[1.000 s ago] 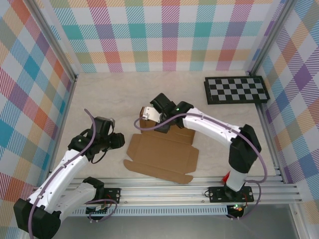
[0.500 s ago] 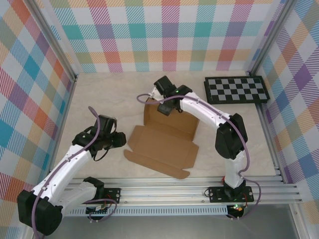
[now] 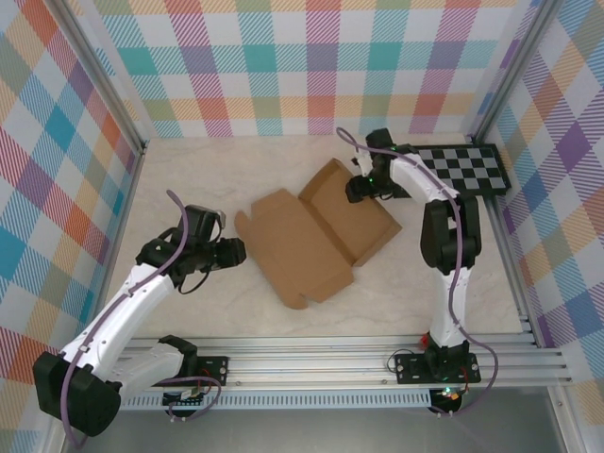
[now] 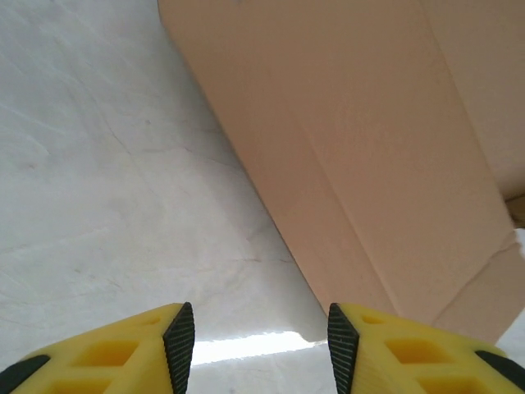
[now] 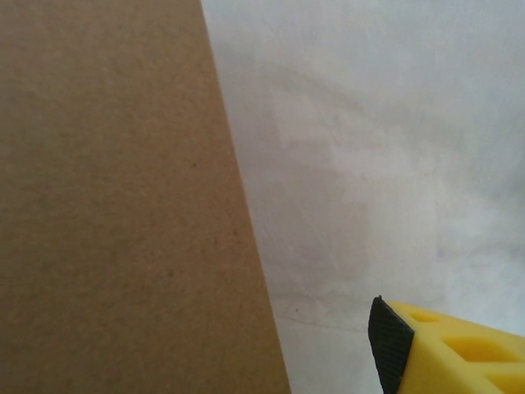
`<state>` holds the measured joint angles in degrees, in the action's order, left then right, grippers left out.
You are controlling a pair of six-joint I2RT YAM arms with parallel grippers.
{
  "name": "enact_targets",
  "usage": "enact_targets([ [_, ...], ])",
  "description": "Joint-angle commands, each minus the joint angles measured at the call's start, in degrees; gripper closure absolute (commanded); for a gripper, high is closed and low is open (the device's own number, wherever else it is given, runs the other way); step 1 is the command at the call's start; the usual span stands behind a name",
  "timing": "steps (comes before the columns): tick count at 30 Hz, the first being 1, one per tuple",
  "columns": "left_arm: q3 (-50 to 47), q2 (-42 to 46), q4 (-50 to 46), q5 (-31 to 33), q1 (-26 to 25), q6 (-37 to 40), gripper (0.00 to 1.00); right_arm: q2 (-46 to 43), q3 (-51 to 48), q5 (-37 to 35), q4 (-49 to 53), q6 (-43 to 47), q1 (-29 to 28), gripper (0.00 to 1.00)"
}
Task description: Fold the paper box
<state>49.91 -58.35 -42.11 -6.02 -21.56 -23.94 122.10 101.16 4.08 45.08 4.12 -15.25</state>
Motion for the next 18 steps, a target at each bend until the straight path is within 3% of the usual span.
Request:
enact_targets([
  [1,-4.33,1.34,3.47,-5.57,0.49,-6.78,0.47,-1.56,-5.31,10.55,-3.58,-9.27,1.26,0.30],
  [6,-6.83,0.56,6.22,-5.34,-0.15,-9.66,0.38,-4.11,-13.62,12.05,-9.66,-13.48,2.41,0.29],
  [9,-7.11,0.61,10.08,-5.39,-0.61,-12.65,0.28,-6.74,-18.83,12.36,-14.18,-17.04,2.49,0.29],
  [18,1.61,1.89,14.99,-2.08,-5.34,-10.89,0.25,-16.13,-34.74,11.36,-27.75,-32.77,2.09,0.29],
])
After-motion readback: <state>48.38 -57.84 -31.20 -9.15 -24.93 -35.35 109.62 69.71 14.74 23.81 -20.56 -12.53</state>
